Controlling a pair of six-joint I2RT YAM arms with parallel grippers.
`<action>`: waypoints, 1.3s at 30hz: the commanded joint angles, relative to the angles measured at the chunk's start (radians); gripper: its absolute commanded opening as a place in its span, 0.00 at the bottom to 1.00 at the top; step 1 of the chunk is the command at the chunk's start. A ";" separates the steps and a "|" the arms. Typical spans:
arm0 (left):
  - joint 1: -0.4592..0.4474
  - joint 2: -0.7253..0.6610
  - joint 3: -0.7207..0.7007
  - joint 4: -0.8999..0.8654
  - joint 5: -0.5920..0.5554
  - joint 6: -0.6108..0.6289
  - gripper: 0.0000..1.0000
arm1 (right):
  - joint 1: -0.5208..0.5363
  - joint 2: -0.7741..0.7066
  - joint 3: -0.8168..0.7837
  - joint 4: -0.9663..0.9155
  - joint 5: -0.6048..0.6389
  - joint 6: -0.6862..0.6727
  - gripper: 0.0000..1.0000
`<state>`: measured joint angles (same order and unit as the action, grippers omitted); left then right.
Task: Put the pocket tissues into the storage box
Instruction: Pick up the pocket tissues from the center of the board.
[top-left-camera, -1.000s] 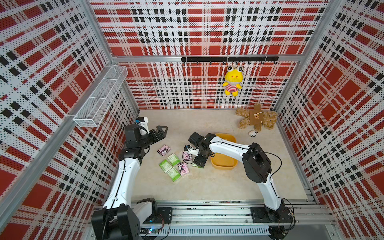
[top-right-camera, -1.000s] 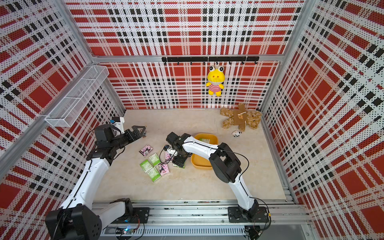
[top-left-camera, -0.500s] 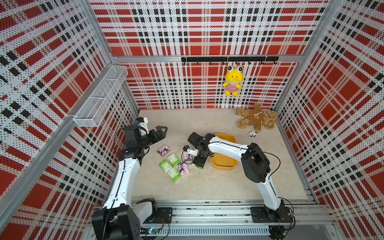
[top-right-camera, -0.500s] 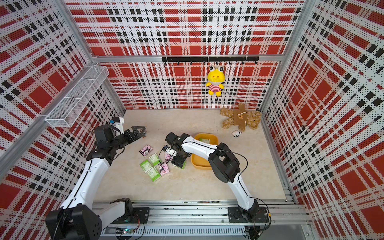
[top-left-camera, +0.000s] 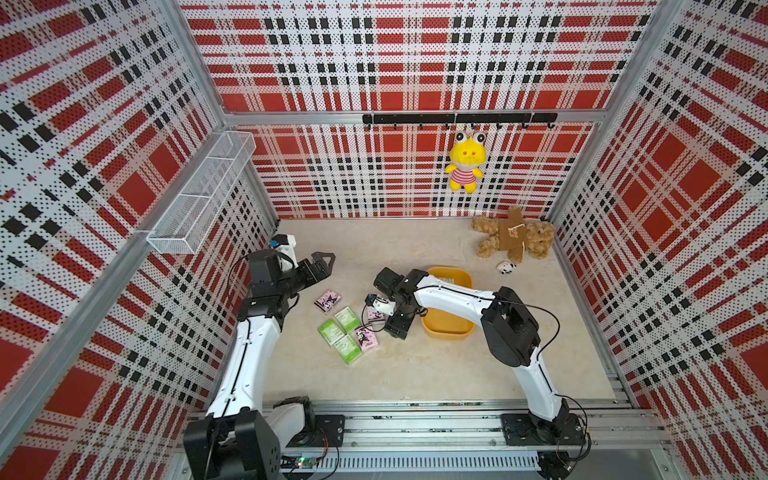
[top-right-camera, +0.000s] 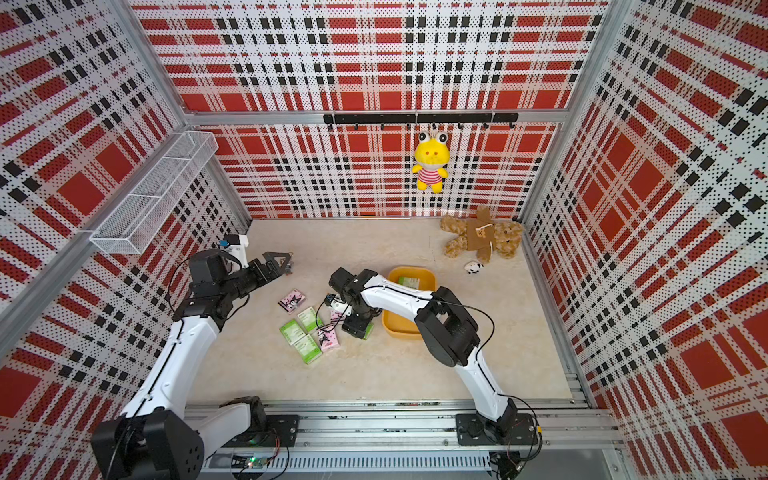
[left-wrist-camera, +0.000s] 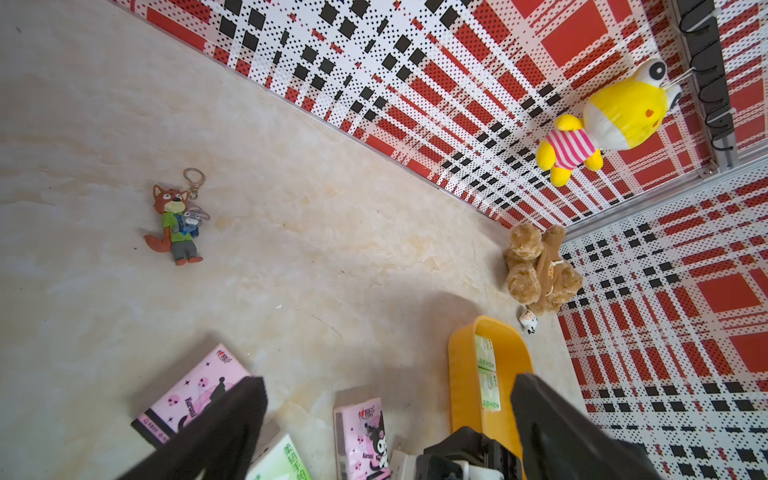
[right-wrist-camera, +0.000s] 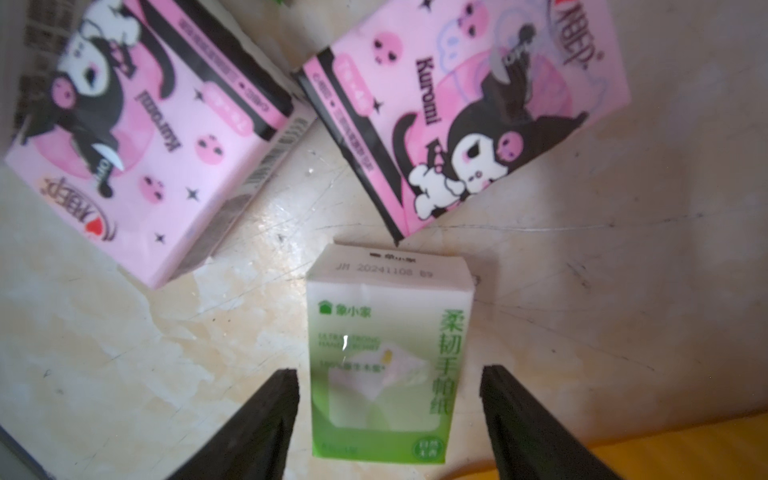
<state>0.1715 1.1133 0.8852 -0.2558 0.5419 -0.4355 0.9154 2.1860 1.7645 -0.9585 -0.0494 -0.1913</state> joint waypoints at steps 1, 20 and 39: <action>0.005 -0.009 -0.003 0.008 0.009 0.023 0.99 | 0.007 0.000 -0.014 -0.012 0.011 0.037 0.78; 0.007 -0.017 -0.020 0.009 0.007 0.027 0.99 | 0.023 0.011 -0.019 0.011 0.039 0.098 0.62; 0.009 -0.021 -0.025 0.008 0.010 0.028 0.99 | -0.032 -0.088 0.061 0.049 0.033 0.196 0.54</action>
<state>0.1753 1.1114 0.8730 -0.2558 0.5423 -0.4187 0.9115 2.1731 1.7836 -0.9306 -0.0219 -0.0368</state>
